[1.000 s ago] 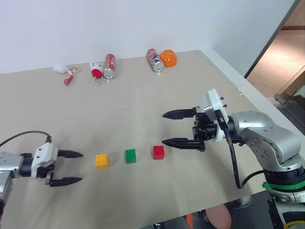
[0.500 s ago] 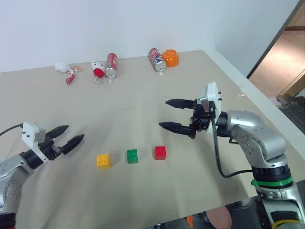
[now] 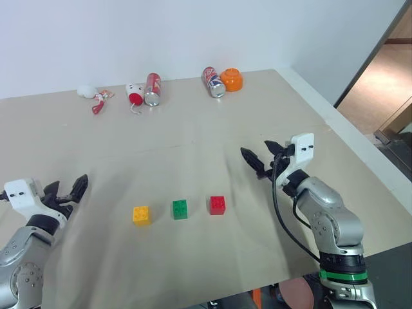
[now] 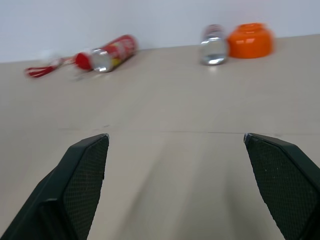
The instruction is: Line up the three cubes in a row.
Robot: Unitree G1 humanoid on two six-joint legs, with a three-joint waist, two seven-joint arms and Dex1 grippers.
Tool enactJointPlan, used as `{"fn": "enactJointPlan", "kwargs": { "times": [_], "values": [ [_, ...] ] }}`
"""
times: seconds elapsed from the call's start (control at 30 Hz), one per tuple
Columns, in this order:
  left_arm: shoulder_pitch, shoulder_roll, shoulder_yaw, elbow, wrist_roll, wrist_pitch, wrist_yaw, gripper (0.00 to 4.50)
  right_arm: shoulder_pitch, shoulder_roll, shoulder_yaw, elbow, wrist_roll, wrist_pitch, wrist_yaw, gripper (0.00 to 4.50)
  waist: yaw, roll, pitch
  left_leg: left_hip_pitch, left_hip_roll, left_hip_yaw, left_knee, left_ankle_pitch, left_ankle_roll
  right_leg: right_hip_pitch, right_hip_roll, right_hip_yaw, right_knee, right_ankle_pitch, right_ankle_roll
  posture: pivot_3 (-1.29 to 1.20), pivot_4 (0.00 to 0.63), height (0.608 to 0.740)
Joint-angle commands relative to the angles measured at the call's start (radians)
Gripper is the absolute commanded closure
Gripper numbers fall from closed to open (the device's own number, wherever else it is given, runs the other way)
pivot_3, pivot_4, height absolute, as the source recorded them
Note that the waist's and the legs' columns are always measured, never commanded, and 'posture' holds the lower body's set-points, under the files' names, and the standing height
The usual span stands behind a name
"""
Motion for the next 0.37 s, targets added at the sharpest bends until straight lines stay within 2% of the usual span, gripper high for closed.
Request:
{"fn": "enactJointPlan", "kwargs": {
  "times": [0.03, 0.37],
  "values": [
    [0.022, -0.016, 0.007, -0.062, 0.021, -0.029, 0.019, 0.04, 0.019, 0.018, -0.049, 0.003, -0.037, -0.054, -0.071, 0.0, 0.0, 0.0, 0.0, 0.0, 0.0, 0.0, 0.0, 0.0, 0.0, 0.0, 0.0, 0.0, 0.0, 0.0, 0.0, 0.0, 0.15, 0.74],
    [0.022, -0.025, -0.046, -0.062, 0.044, -0.023, -0.019, 0.04, 0.072, 0.097, -0.04, -0.002, -0.08, -0.076, -0.156, 0.0, -0.001, 0.0, 0.0, -0.001, 0.0, 0.001, 0.0, 0.0, 0.0, 0.001, 0.0, 0.002, 0.0, -0.001, -0.002, 0.0, 0.15, 0.74]
  ]
}}
